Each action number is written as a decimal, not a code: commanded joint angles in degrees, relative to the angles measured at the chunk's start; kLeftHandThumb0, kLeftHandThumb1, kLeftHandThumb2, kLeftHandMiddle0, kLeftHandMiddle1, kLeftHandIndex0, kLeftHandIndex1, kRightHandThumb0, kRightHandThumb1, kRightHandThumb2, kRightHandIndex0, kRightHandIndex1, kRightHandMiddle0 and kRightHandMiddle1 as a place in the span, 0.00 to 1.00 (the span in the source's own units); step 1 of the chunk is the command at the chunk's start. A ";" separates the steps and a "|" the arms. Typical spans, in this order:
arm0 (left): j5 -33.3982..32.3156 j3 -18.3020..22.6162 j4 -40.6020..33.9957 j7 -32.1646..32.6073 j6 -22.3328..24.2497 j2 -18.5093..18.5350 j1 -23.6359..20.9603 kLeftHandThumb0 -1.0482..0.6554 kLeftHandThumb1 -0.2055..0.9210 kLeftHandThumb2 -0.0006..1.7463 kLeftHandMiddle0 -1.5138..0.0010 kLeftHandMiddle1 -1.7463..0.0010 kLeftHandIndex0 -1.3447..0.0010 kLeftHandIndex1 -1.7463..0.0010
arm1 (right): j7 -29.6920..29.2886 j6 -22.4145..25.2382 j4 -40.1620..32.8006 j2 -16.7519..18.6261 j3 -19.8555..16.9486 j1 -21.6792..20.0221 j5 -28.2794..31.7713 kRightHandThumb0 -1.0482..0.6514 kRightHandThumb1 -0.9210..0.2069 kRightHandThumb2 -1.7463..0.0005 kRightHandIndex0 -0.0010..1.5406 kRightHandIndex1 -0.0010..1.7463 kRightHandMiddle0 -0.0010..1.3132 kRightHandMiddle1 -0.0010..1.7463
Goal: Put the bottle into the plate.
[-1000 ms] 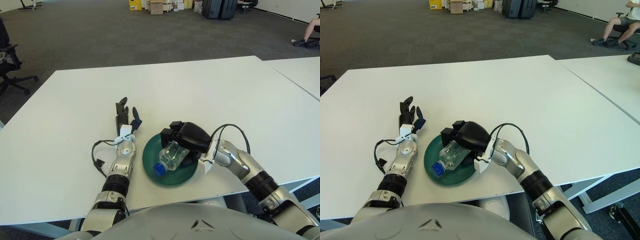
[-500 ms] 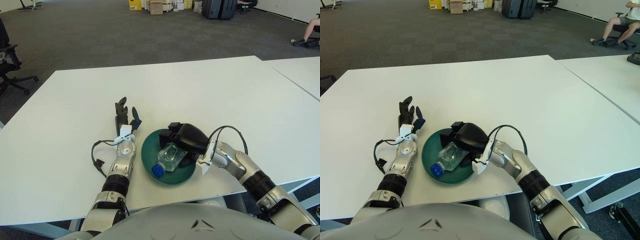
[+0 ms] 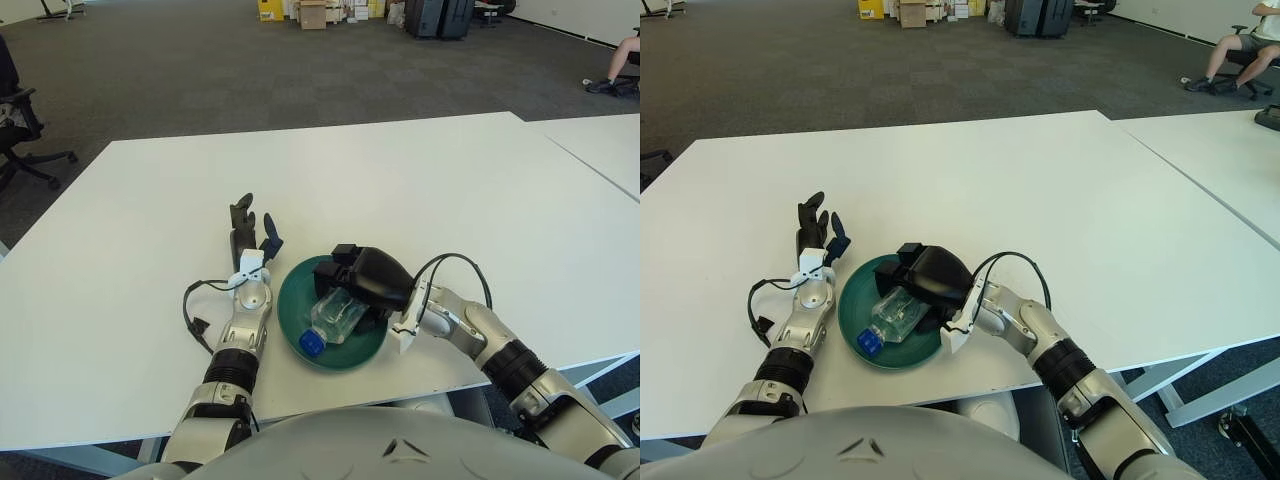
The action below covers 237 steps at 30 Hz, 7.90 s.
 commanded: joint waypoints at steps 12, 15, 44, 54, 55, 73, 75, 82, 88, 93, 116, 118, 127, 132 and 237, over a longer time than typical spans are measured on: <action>0.06 -0.16 -0.20 0.23 0.34 0.06 -0.38 0.14 1.00 0.52 0.73 1.00 1.00 0.56 | -1.80 -0.10 2.36 0.16 0.16 -2.22 -0.46 0.62 0.71 0.11 0.49 1.00 0.40 1.00; -0.12 -0.09 -0.27 0.26 0.42 -0.10 -0.37 0.15 1.00 0.52 0.73 1.00 1.00 0.57 | -2.37 0.21 2.52 0.18 0.22 -2.39 -0.94 0.62 0.71 0.11 0.49 1.00 0.40 1.00; -0.15 -0.10 0.88 -0.25 -0.39 -0.18 -0.58 0.15 1.00 0.52 0.73 1.00 1.00 0.57 | -0.52 -0.21 1.15 -1.21 -1.56 -3.44 3.17 0.62 0.71 0.12 0.50 0.98 0.40 1.00; -0.29 -0.15 0.59 -0.08 -0.89 -0.68 -0.38 0.15 1.00 0.51 0.73 1.00 1.00 0.57 | 6.80 -0.22 -2.01 -3.46 -2.56 -3.69 6.09 0.62 0.69 0.13 0.48 0.99 0.39 1.00; -0.24 -0.17 0.53 0.00 -0.89 -0.74 -0.35 0.15 1.00 0.51 0.73 1.00 1.00 0.57 | 7.35 -0.23 -2.20 -3.62 -2.68 -3.70 6.29 0.62 0.69 0.13 0.48 0.99 0.39 1.00; 0.40 -0.44 0.18 0.99 -0.67 -1.81 -0.28 0.15 1.00 0.52 0.72 1.00 1.00 0.57 | 13.10 -1.72 -5.12 -7.99 -4.11 -5.02 4.94 0.62 0.66 0.15 0.47 0.98 0.37 1.00; 0.39 -0.52 0.14 1.01 -0.39 -1.88 -0.32 0.15 1.00 0.52 0.72 1.00 1.00 0.56 | 13.76 -1.92 -5.39 -8.72 -4.11 -5.30 4.69 0.62 0.66 0.15 0.47 0.98 0.37 1.00; 0.34 -0.54 0.12 1.45 -0.04 -2.21 -0.44 0.15 1.00 0.52 0.72 1.00 1.00 0.56 | 15.39 -2.49 -5.94 -10.54 -3.93 -6.14 3.72 0.62 0.67 0.15 0.48 0.98 0.38 1.00; 0.56 -0.62 0.18 1.92 -0.27 -2.32 -0.47 0.14 1.00 0.52 0.72 1.00 1.00 0.55 | 15.88 -2.67 -6.27 -11.15 -4.11 -6.25 3.36 0.62 0.67 0.15 0.48 0.98 0.38 1.00; 0.25 -0.54 0.91 1.60 -0.71 -2.04 -0.39 0.14 1.00 0.52 0.72 0.99 1.00 0.55 | 16.68 -2.63 -6.58 -11.63 -4.16 -6.08 3.65 0.62 0.67 0.14 0.48 0.98 0.38 1.00; 0.12 -0.70 2.04 1.80 -2.58 -2.53 -0.56 0.13 1.00 0.52 0.73 1.00 1.00 0.55 | 17.30 -3.18 -7.16 -12.13 -4.30 -6.07 3.23 0.62 0.69 0.13 0.49 0.99 0.38 1.00; -0.04 -0.65 2.32 1.65 -2.76 -2.52 -0.64 0.14 1.00 0.52 0.73 1.00 1.00 0.56 | 17.78 -2.97 -7.52 -11.94 -4.19 -6.32 3.23 0.62 0.69 0.13 0.49 0.99 0.39 1.00; 0.01 -0.71 2.89 1.73 -3.00 -2.62 -0.96 0.14 1.00 0.52 0.73 1.00 1.00 0.56 | 16.91 -3.03 -7.44 -11.59 -4.56 -6.57 3.14 0.62 0.70 0.13 0.49 0.98 0.39 1.00; 0.00 -0.69 3.22 1.80 -3.08 -2.64 -1.10 0.14 1.00 0.51 0.73 1.00 1.00 0.56 | 15.73 -3.18 -6.60 -10.40 -4.99 -7.28 4.16 0.62 0.70 0.13 0.50 0.97 0.40 1.00; -2.35 0.93 6.46 1.83 -5.55 -2.26 -2.11 0.14 1.00 0.51 0.75 1.00 1.00 0.56 | 13.12 -2.73 -2.46 -2.37 -0.16 -13.22 -1.28 0.61 0.69 0.13 0.48 1.00 0.39 1.00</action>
